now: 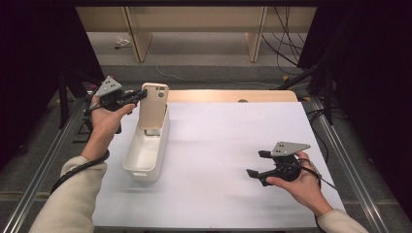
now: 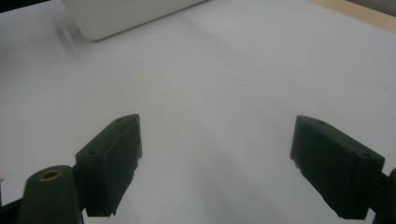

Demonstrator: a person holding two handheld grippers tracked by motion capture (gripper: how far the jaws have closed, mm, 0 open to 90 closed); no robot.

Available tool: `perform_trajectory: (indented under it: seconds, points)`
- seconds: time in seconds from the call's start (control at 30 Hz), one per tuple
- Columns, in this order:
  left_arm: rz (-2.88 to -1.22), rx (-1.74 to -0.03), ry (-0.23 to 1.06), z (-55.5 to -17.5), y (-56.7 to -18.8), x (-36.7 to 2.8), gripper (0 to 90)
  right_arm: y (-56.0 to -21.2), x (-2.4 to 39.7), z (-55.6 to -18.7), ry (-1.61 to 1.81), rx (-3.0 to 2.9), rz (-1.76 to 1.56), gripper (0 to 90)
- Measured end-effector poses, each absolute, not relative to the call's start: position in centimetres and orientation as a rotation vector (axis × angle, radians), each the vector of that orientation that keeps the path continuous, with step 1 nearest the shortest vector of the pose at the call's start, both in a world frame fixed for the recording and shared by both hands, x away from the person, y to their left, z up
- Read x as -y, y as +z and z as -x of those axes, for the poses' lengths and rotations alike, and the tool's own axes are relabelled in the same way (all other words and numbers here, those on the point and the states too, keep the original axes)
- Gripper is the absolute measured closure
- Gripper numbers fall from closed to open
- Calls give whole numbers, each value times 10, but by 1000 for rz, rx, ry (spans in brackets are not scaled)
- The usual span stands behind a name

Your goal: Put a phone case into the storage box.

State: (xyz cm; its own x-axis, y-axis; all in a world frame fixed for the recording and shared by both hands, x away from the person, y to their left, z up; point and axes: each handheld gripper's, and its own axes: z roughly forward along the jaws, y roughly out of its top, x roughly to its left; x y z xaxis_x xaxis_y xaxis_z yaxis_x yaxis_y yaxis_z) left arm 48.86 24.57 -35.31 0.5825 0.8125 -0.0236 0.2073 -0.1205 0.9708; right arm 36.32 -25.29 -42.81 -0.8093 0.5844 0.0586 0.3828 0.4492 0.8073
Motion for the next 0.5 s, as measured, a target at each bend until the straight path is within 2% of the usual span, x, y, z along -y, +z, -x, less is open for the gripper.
perform_trajectory:
  seconds: [0.5]
  points:
    - [-1653, -882, 624, -492, -365, -250, 810, -428, 254, -363, 1288, -2473, -845, 174]
